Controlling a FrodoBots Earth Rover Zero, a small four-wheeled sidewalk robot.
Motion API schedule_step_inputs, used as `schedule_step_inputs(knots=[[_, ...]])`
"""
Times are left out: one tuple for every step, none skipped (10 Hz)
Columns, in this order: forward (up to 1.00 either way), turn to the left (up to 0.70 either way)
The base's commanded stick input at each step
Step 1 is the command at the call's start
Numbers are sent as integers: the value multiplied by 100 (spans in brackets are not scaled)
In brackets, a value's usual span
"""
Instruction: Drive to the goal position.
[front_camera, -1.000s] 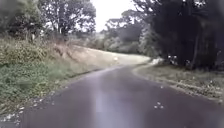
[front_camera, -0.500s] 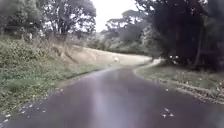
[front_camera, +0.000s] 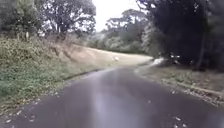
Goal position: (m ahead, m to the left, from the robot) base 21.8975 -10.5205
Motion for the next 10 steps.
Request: schedule_step_inputs(knots=[[45,2],[45,2],[45,2],[45,2],[45,2],[45,-16],[45,-27],[45,-27],[45,-27],[45,-27]])
